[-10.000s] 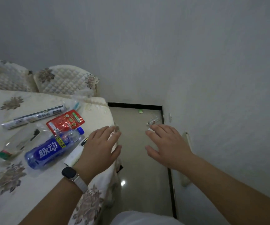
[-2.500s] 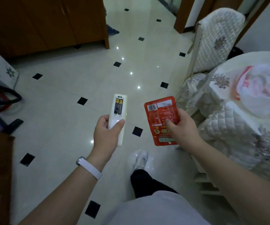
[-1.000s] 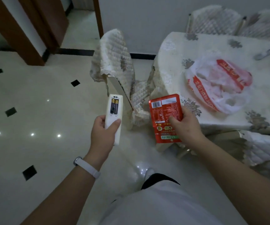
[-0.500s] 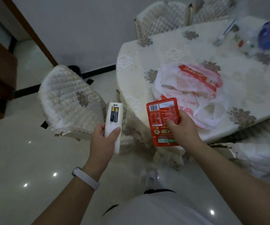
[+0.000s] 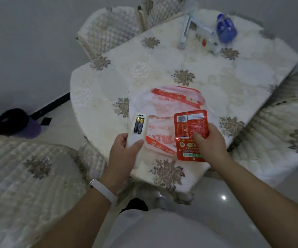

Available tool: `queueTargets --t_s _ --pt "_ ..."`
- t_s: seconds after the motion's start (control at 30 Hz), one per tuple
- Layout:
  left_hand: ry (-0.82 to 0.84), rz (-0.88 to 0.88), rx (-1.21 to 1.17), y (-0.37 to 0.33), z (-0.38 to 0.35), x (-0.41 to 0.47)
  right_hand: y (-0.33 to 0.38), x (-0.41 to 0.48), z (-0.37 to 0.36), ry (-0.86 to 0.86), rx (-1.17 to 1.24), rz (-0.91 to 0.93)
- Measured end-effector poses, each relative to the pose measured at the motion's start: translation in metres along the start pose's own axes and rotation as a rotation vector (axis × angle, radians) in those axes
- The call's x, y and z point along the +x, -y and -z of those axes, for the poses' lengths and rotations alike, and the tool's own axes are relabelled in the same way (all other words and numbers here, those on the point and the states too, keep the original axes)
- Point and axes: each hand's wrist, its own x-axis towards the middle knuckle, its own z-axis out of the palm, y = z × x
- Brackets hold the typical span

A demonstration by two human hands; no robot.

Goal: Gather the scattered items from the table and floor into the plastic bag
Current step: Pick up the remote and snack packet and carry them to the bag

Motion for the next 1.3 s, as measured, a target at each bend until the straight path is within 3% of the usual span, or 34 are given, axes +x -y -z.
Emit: queueTargets --t_s 0.27,0.57,0.87,1.13,1.3 --pt "0.307 -0.038 0.054 -0.028 -0.025 0.103 0.019 0.029 -0.021 -0.253 0.0 -0.096" --pt "0.53 -0.107 0.308 -0.023 -0.063 0.155 0.006 0.046 -0.083 -0.208 -0.02 -0.202" --pt "0.591 -0.01 0.524 0.014 -0.072 0.16 -0.027 0.059 -0.09 -0.097 -0.098 -0.336" --pt "0.598 -0.068 0.766 0.031 -0.065 0.157 -0.046 0.069 -0.088 -0.035 -0.279 -0.322" --pt "0.539 -0.035 0.707 0.034 -0.067 0.162 -0.047 0.068 -0.088 -0.038 -0.354 -0.3"
